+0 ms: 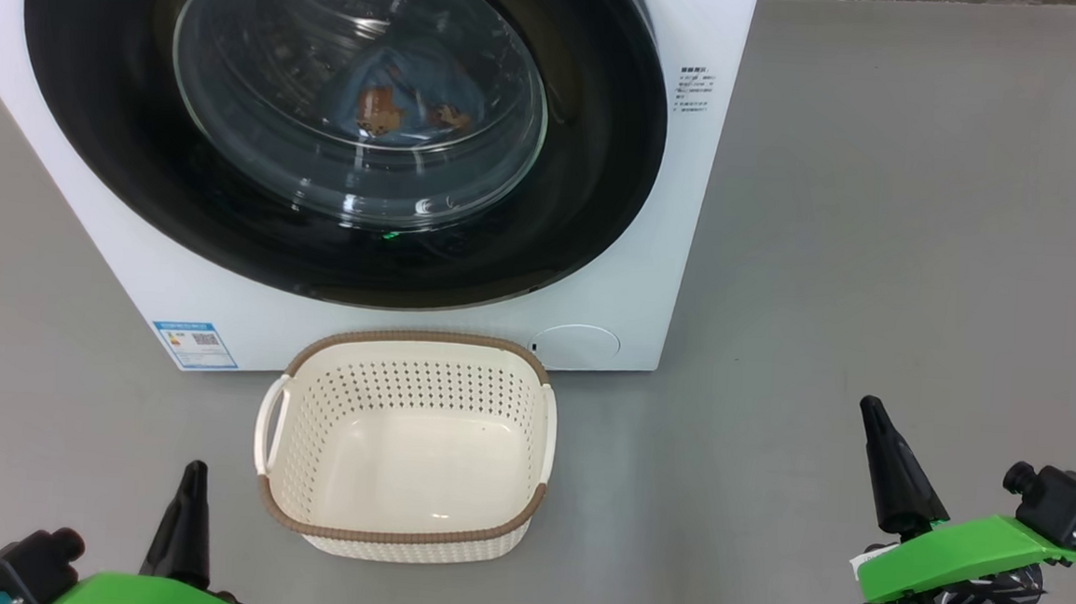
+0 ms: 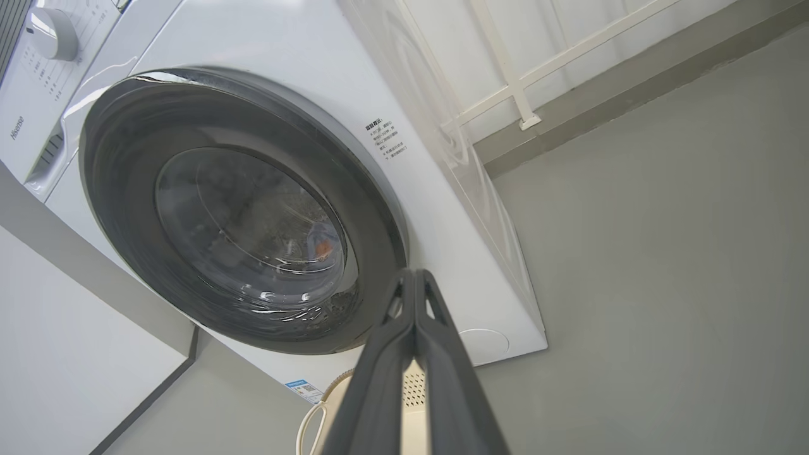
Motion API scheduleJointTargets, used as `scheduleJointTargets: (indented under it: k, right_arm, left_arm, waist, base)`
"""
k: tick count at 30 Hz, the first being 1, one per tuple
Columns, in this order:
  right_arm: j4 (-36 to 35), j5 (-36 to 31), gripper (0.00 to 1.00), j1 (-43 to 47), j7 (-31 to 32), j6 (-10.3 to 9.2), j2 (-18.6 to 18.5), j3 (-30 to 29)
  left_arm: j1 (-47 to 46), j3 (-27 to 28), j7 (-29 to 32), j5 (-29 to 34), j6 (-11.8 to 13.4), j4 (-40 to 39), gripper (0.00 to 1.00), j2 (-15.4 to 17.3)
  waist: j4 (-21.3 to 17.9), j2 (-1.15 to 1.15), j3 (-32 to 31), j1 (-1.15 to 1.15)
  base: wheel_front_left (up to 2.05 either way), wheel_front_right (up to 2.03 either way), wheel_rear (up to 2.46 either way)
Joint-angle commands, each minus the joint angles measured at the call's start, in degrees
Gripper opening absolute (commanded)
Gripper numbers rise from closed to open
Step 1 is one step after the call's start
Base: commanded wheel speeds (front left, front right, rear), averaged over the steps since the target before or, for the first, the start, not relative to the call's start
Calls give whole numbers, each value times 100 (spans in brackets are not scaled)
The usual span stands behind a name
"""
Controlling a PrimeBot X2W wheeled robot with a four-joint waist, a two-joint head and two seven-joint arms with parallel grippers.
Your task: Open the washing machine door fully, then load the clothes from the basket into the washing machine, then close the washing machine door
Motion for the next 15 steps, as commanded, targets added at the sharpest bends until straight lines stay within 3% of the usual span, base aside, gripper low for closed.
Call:
scheduleJointTargets:
  k: [1,15]
  right_arm:
    - [-139,125,0,-80,37,-4,-11,-20]
    - [-138,934,0,-18,256,-5,57,-146]
  left_arm:
    - [-216,115,48,-149,2,-111,0,63]
    - [-251,213,285,-941,1,-69,0,46]
  waist:
    - [3,0,-3,-1]
    - [39,0,-49,-1]
  base:
    - [0,0,0]
    - [0,0,0]
